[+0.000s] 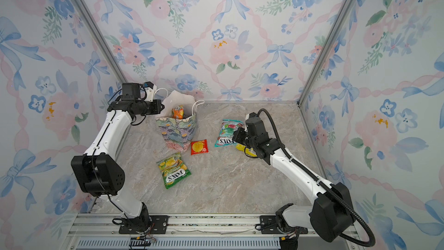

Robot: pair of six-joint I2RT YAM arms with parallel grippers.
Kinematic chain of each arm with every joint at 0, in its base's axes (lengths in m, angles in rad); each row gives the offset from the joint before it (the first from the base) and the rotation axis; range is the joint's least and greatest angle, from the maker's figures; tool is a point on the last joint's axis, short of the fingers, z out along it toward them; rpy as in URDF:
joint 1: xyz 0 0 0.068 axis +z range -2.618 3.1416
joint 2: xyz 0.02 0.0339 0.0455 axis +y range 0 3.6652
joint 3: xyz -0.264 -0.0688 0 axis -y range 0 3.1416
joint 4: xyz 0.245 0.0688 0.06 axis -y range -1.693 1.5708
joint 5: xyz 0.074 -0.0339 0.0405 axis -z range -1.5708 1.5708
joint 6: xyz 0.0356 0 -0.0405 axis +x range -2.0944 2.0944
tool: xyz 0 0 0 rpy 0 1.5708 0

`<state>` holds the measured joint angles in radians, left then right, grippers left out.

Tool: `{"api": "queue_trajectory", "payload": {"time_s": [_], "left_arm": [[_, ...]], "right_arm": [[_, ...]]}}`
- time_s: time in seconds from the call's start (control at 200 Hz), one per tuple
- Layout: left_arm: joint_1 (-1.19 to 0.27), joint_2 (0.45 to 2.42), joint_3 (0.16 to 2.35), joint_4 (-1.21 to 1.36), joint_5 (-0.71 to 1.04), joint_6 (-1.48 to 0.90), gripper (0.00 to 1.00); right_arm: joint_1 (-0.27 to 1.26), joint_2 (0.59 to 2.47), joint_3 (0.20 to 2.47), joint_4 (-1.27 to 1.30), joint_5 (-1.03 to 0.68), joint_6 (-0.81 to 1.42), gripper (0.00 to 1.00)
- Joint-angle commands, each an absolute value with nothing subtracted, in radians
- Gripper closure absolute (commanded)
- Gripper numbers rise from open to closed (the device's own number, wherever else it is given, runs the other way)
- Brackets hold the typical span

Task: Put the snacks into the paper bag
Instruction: 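Lift the teal bag high with the right gripper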

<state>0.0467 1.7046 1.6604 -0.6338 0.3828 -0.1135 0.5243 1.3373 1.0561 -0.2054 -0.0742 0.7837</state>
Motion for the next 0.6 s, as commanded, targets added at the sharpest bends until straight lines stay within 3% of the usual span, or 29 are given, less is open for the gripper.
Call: {"api": "queue_trajectory", "payload": {"time_s": [0.0, 0.595], "left_arm": [[0.054, 1.704, 1.648, -0.644, 0.397, -0.109, 1.00], [0.054, 1.708, 1.646, -0.644, 0.397, -0.109, 1.00]], "right_arm": [[0.542, 1.393, 1.180, -0.161, -0.090, 0.730, 1.00], [0.541, 1.644, 1.678, -0.243, -0.122, 0.593, 1.00]]}}
